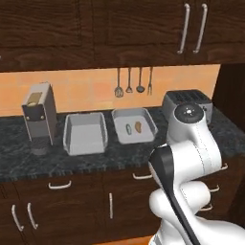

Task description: Place one sweet potato and one fish in each tupperware on the nearby counter, to pack two identical lunches.

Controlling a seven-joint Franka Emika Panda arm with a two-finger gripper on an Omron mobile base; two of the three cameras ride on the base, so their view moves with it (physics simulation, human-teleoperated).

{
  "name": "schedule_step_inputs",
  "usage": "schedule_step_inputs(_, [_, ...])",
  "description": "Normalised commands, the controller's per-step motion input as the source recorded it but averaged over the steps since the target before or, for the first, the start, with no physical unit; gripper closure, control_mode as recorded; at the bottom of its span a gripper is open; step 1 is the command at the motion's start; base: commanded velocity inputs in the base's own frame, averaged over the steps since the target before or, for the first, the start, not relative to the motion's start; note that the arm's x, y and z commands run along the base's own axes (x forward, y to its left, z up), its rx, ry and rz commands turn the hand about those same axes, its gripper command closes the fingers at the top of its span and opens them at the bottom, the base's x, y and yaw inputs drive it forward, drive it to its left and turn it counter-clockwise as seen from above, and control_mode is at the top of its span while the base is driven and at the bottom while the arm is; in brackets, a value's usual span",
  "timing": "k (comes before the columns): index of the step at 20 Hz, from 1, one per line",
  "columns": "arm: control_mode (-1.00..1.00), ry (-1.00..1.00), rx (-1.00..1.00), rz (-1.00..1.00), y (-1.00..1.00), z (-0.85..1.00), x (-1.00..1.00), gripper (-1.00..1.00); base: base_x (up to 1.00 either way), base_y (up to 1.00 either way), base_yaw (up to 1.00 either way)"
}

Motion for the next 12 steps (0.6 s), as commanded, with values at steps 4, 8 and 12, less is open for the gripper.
schedule_step_inputs(4, [1.00,0.00,0.00,0.00,0.00,0.00,0.00,1.00,0.85,1.00,0.00])
schedule_step_inputs(8, [1.00,0.00,0.00,0.00,0.00,0.00,0.00,1.00,1.00,1.00,-0.04])
schedule_step_inputs(12, [1.00,0.00,0.00,0.00,0.00,0.00,0.00,1.00,0.88,1.00,-0.05])
